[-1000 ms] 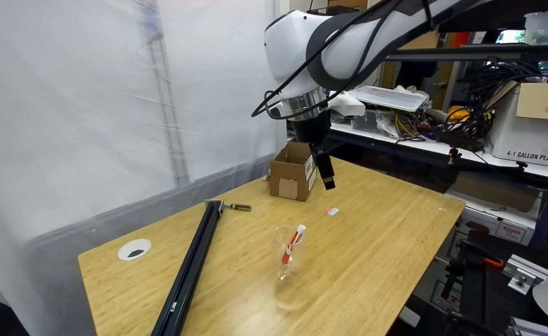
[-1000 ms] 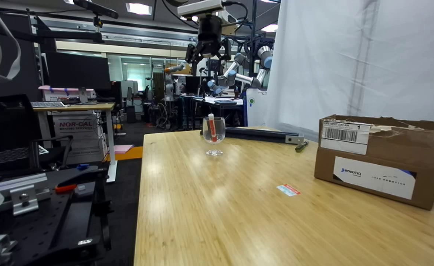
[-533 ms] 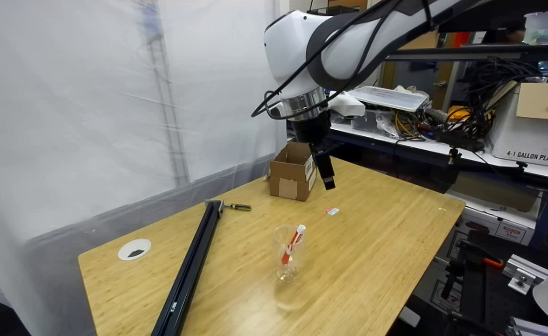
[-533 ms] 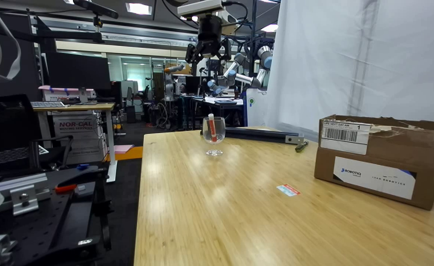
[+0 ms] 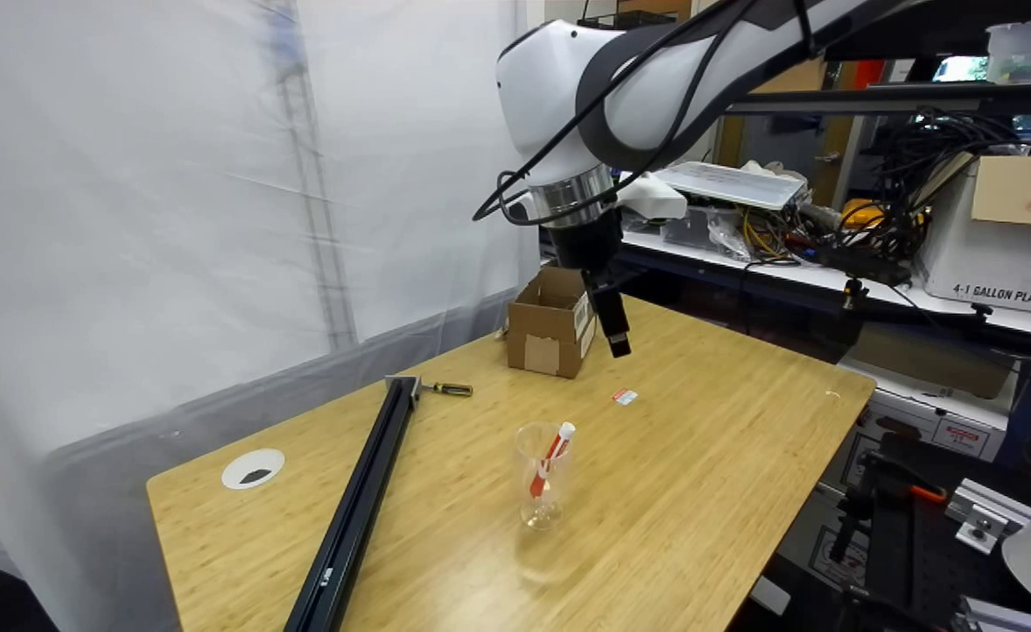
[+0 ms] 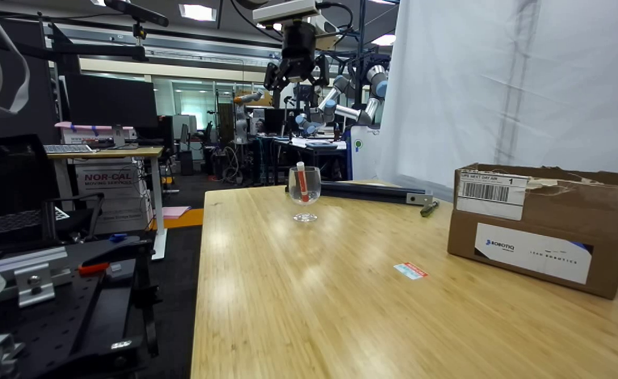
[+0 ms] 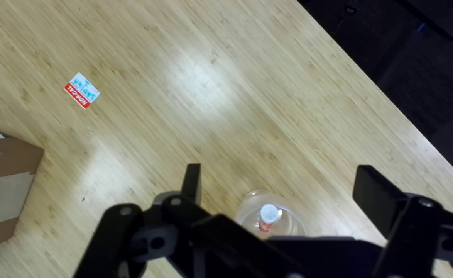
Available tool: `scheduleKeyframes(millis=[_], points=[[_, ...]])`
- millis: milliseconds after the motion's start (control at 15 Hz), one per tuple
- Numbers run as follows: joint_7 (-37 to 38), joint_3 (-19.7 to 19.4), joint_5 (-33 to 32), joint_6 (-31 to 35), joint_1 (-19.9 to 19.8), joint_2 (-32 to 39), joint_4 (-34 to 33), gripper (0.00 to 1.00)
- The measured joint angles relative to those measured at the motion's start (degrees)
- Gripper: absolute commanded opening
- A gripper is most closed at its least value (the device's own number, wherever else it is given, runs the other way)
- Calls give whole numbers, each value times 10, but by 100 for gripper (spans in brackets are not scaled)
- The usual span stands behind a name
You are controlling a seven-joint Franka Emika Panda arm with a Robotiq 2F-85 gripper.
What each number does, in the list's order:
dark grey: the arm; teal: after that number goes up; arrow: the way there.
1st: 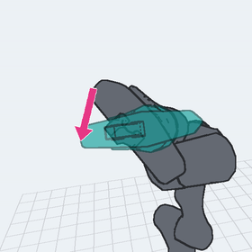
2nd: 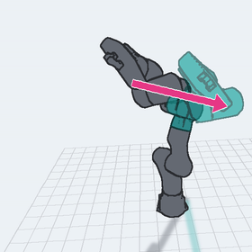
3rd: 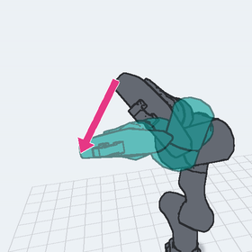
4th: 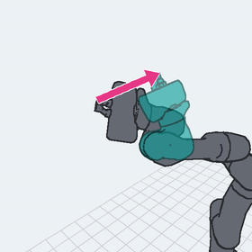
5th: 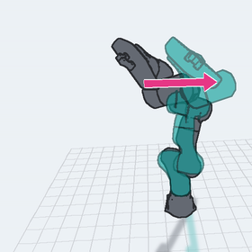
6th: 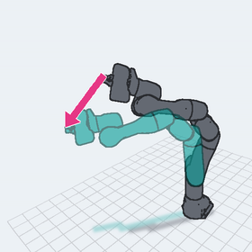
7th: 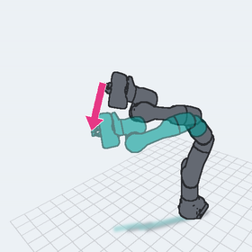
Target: Remove the marker from the glass and put it on the table.
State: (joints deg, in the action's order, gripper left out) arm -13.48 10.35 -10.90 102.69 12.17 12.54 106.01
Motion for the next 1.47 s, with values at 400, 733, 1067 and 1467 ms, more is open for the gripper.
scheduleKeyframes(millis=[400, 733, 1067, 1467], points=[[0, 2, -1, 13, 3, 31, -8, 100], [0, 6, -2, 18, 13, 83, -48, 100], [0, 6, -9, 18, 21, 140, -101, 100], [0, 2, -12, 17, 21, 197, -156, 100]])
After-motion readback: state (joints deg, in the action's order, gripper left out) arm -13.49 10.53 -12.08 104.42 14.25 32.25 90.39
